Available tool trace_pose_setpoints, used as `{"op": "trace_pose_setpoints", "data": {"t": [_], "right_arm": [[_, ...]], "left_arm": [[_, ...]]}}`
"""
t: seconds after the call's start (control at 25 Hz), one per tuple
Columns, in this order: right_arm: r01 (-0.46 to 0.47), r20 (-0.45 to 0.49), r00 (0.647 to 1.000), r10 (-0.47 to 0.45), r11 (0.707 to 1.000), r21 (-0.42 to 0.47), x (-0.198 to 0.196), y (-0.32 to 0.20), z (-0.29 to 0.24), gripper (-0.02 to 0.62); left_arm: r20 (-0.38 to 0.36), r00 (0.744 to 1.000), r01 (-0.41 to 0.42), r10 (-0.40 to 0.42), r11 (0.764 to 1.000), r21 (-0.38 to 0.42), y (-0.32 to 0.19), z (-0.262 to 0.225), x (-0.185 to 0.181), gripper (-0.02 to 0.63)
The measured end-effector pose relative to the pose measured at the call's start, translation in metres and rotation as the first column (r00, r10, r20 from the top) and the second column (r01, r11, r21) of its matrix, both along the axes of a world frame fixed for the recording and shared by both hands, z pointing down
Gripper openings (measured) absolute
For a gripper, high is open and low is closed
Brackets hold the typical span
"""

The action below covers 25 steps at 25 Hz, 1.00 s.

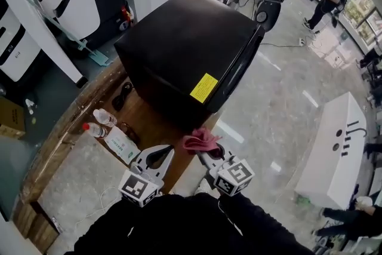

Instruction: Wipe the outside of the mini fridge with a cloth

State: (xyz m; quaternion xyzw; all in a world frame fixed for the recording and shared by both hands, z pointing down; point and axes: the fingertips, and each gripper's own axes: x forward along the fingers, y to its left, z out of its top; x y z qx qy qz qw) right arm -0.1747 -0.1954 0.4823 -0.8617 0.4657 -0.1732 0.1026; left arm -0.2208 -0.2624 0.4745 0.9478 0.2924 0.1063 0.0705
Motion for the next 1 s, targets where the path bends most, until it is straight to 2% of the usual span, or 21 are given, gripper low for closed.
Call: {"op": "trace_pose_setpoints", "data": {"t": [0.12, 0.2, 0.4, 0.56, 0.8, 1.0], "right_arm": [[0.073, -0.162, 0.984, -0.076, 0.997, -0.025, -0.012, 0.020, -0.046, 0.097], [0.110, -0.218, 0.969, -0.115, 0.993, -0.036, -0.024, 0.030, -0.065, 0.097], [0.144, -0.260, 0.953, -0.154, 0.988, -0.056, -0.041, 0.050, -0.081, 0.093], [0.164, -0.311, 0.933, -0.180, 0.983, -0.077, -0.047, 0.059, -0.086, 0.092], [0.209, -0.331, 0.918, -0.219, 0.976, -0.064, -0.054, 0.054, -0.102, 0.092], [0.215, -0.334, 0.918, -0.213, 0.976, -0.031, -0.055, 0.049, -0.115, 0.092]], "left_arm": [[-0.063, 0.998, 0.018, -0.018, 1.000, 0.002, 0.022, -0.035, -0.011, 0.006], [-0.087, 0.996, 0.017, -0.017, 1.000, -0.003, 0.036, -0.052, -0.020, 0.006], [-0.102, 0.995, 0.021, -0.023, 0.999, -0.026, 0.061, -0.073, -0.035, 0.006], [-0.113, 0.993, 0.035, -0.036, 0.999, -0.012, 0.070, -0.078, -0.038, 0.006], [-0.170, 0.983, 0.062, -0.067, 0.997, -0.037, 0.070, -0.100, -0.040, 0.006], [-0.178, 0.983, 0.051, -0.053, 0.999, -0.011, 0.067, -0.102, -0.044, 0.006]]}}
